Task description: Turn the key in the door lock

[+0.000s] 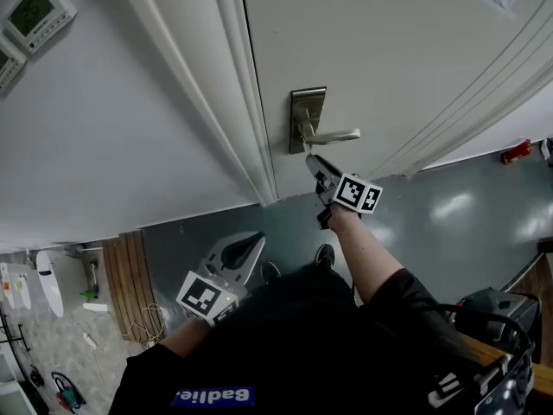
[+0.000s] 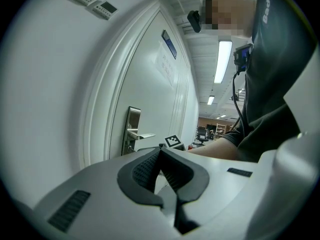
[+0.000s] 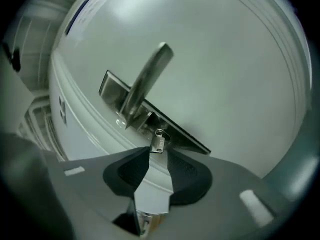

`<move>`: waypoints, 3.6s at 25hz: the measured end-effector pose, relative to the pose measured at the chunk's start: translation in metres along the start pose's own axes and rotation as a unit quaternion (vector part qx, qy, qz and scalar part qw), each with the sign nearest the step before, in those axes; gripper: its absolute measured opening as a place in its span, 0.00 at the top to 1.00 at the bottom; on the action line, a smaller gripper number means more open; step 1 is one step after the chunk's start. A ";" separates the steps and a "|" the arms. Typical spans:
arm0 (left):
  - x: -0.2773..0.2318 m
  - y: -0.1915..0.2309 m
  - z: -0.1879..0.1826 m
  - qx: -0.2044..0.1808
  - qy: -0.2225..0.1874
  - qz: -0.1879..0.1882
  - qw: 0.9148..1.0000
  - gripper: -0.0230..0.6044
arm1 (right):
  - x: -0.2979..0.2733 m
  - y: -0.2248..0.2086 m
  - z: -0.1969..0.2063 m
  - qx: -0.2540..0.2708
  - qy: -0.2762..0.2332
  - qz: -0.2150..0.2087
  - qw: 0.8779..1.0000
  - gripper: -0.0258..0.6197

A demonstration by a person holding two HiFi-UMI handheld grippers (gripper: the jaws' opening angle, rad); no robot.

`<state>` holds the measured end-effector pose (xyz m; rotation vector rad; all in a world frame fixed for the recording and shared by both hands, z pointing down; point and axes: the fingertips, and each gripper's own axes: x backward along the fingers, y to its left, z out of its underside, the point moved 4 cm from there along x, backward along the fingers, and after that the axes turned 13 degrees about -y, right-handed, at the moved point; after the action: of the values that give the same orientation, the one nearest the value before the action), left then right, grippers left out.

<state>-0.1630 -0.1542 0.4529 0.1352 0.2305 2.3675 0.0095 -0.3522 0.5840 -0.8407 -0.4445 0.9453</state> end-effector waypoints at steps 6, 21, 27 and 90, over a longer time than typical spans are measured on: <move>0.000 -0.003 0.001 0.000 0.004 -0.002 1.000 0.97 | -0.009 -0.010 0.002 -0.161 -0.027 -0.036 0.986 0.82; -0.001 -0.004 0.001 0.002 0.003 -0.005 1.000 0.97 | -0.019 -0.001 0.001 -0.023 0.009 -0.009 1.000 0.84; 0.002 -0.005 -0.002 0.000 -0.004 -0.004 1.000 0.97 | -0.020 0.003 0.002 0.070 0.022 0.032 0.997 0.83; 0.034 -0.294 0.027 -0.005 -0.055 0.009 0.998 0.97 | 0.407 0.169 0.027 0.361 0.067 -0.164 0.916 0.92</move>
<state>0.0151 0.0813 0.4201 0.2634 0.1646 2.3709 0.1186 0.0570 0.4591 -0.1417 -0.0850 0.6543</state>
